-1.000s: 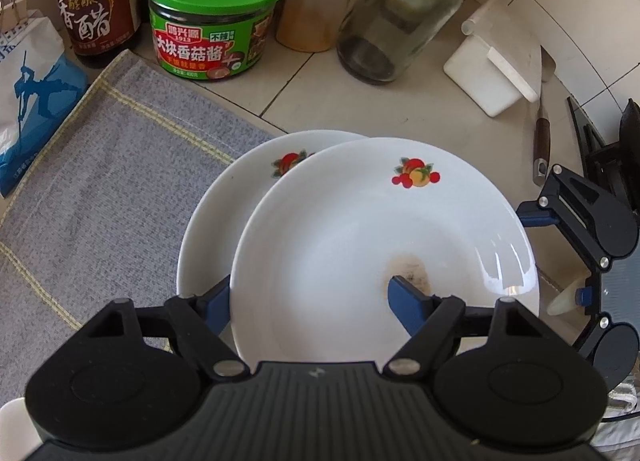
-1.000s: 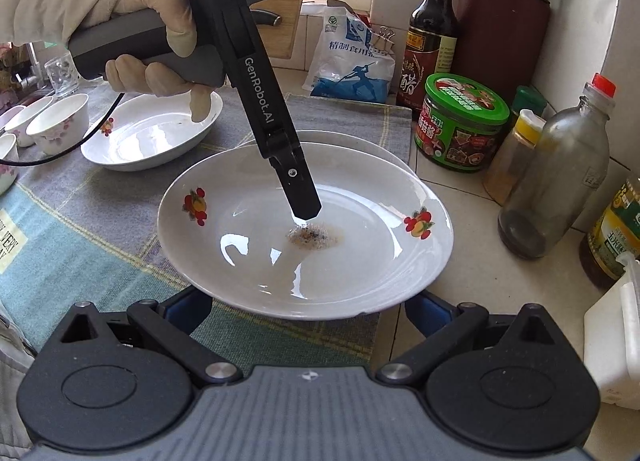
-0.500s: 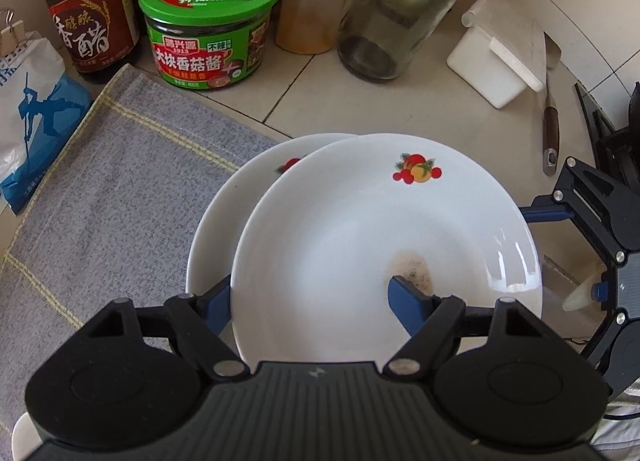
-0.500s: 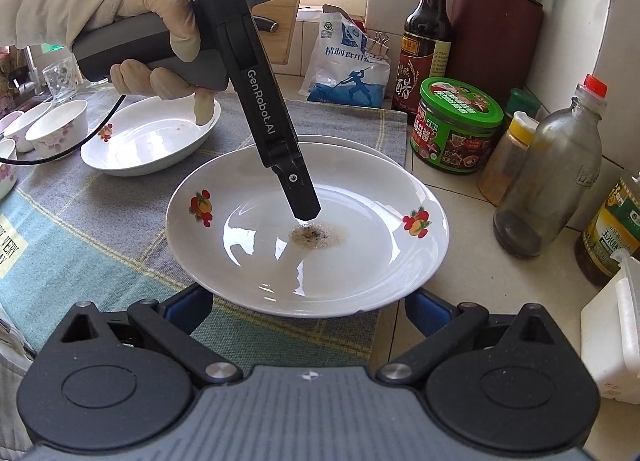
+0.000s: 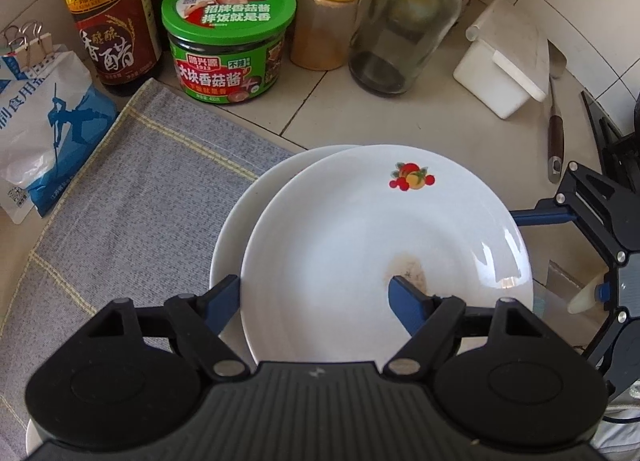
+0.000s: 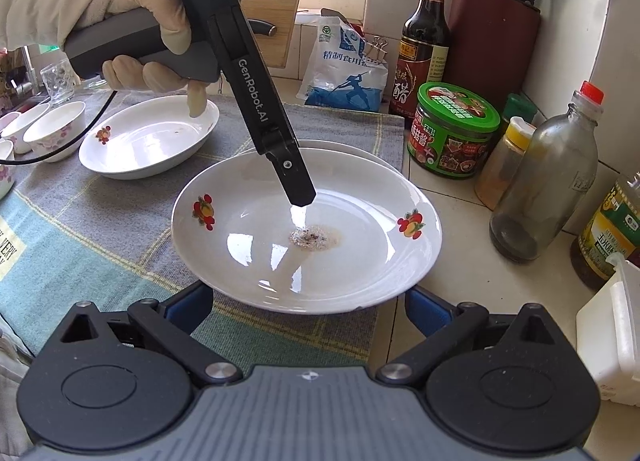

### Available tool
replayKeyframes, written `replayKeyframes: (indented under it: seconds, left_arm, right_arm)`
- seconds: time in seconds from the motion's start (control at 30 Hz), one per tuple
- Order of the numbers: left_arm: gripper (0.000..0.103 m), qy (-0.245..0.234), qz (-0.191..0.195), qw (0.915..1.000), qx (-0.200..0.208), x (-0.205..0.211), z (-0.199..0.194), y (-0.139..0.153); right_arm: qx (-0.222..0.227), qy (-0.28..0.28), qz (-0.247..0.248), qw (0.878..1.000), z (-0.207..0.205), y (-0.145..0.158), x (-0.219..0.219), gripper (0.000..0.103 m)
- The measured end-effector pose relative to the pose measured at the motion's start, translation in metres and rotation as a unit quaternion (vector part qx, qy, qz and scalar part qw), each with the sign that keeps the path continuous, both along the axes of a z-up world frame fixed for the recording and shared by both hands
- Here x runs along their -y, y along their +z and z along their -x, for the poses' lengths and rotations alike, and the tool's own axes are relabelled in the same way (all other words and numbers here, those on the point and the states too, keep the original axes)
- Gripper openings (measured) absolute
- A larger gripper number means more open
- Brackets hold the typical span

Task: Organize plates and bowls
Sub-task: 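Open the left tool and withdraw it from the stacked plates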

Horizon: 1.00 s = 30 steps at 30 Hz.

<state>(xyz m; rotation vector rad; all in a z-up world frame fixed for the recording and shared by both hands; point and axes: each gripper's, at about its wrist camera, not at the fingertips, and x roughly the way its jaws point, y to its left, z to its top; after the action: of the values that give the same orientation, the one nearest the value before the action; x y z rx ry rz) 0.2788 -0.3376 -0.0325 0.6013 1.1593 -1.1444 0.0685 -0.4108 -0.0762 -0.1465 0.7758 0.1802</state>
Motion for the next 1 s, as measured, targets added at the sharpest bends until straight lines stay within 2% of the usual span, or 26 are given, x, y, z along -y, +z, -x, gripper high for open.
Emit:
replayKeyframes:
  seconds: [0.17,0.27,0.43,0.57,0.83,1.0]
  left_arm:
    - [0.081,0.012,0.008,0.9996,0.022,-0.008,0.002,0.005]
    - [0.081,0.019,0.015,0.9982,0.054,-0.016,0.008,0.01]
    - [0.082,0.047,0.046,0.9951,0.074,-0.037,0.018,0.024]
    - [0.085,0.084,0.081,0.9889,0.092,-0.064,0.032,0.037]
    - [0.091,0.171,0.115,0.9642,0.167,-0.127,0.081,0.049]
    - [0.094,0.236,0.092,0.9323,0.258,-0.165,0.114,0.037]
  right_arm:
    - [0.003,-0.002,0.005,1.0,-0.001,-0.001,-0.003,0.103]
    - [0.004,-0.004,0.005,1.0,0.001,-0.001,-0.004,0.103]
    - [0.01,-0.019,-0.009,1.0,0.004,0.001,-0.005,0.103]
    - [0.023,-0.027,-0.018,0.999,0.006,0.004,-0.007,0.103]
    - [0.053,-0.025,-0.056,0.997,0.005,0.011,-0.019,0.103]
    - [0.059,-0.014,-0.05,0.997,-0.003,0.014,-0.044,0.103]
